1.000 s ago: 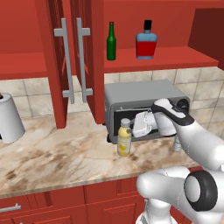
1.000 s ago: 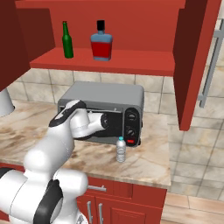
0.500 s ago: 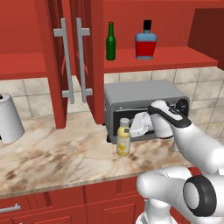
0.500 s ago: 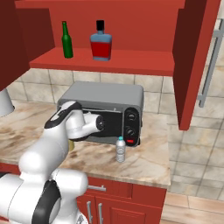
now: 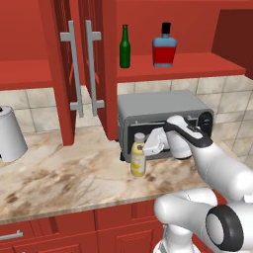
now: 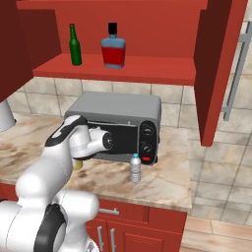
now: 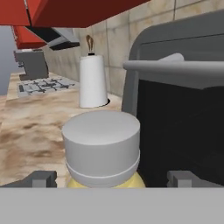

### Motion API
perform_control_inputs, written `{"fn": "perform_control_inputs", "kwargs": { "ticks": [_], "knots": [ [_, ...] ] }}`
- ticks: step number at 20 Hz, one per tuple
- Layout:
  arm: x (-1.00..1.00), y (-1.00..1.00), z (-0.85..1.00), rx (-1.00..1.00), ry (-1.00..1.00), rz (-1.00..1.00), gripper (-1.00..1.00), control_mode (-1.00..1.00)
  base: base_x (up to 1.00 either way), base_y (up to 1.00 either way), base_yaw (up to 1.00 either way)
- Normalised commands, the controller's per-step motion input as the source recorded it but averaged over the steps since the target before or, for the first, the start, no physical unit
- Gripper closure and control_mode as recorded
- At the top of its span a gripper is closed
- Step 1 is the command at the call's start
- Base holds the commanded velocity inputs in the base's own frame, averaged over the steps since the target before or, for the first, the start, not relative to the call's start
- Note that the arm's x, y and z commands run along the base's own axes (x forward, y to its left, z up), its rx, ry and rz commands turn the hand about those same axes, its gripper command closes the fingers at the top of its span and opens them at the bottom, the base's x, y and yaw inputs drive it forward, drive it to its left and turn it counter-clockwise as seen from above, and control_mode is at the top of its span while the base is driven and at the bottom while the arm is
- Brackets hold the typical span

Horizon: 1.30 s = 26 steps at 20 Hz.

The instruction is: Sort all alcoholic drinks to one cabinet, and non-alcoholic drinks to the other.

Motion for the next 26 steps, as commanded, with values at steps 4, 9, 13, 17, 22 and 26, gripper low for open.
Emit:
{"fn": "perform_control_inputs", "kwargs": {
  "ticks": [4, 9, 13, 17, 22, 26],
  "knots": [
    [-0.08, 0.0, 0.0, 0.0, 0.0, 0.04, -1.0, -1.0, 0.0, 0.0, 0.0],
    [0.0, 0.0, 0.0, 0.0, 0.0, 0.04, -1.0, -1.0, 0.0, 0.0, 0.0],
    [0.0, 0.05, 0.0, 0.0, 0.0, 0.05, -1.0, -1.0, 0.0, 0.0, 0.0],
    [0.0, 0.12, 0.0, 0.0, 0.0, 0.06, -1.0, -1.0, 0.0, 0.0, 0.0],
    [0.07, 0.1, 0.0, 0.0, 0.0, 0.03, -1.0, -1.0, 0.0, 0.0, 0.0],
    [0.1, 0.03, 0.0, 0.0, 0.0, 0.0, 1.0, -1.0, 0.0, 0.0, 0.0]
  ]
}}
